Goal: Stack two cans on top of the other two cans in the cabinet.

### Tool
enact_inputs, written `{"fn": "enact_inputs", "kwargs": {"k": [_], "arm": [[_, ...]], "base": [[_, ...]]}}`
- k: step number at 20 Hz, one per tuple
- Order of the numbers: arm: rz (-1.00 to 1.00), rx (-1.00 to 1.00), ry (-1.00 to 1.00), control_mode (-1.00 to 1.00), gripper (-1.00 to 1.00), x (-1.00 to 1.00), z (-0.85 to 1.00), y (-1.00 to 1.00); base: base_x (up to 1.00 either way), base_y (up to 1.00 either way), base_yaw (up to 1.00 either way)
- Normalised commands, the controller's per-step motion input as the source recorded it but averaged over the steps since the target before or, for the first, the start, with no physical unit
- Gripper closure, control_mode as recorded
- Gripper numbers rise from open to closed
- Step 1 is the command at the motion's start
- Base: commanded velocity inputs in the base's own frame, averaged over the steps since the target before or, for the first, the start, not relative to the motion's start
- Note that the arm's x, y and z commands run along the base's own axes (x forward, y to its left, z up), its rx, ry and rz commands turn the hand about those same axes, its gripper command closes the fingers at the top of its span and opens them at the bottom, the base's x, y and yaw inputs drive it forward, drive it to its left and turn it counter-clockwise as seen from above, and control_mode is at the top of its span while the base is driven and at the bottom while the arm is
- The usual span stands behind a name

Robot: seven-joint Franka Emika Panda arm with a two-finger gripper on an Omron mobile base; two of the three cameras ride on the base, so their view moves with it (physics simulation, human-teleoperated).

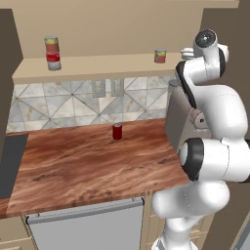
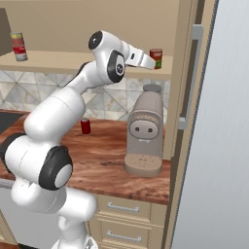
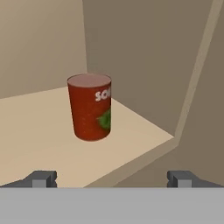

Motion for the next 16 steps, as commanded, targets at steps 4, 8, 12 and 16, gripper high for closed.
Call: {"fn": "enact_inputs", "kwargs": {"k": [4, 8, 12, 16], "arm": [[0.00, 0.00, 0.00, -1.00, -1.00, 0.23, -0.01, -0.11], [0.00, 0.00, 0.00, -1.00, -1.00, 0.26, -0.01, -0.10], [0.00, 0.00, 0.00, -1.00, -1.00, 0.28, -0.01, -0.04], [0.00, 0.00, 0.00, -1.00, -1.00, 0.27, -0.02, -0.03]], "base": [[0.00, 0.00, 0.00], [0.00, 0.00, 0.00], [0.00, 0.00, 0.00], [0.00, 0.00, 0.00]]}}
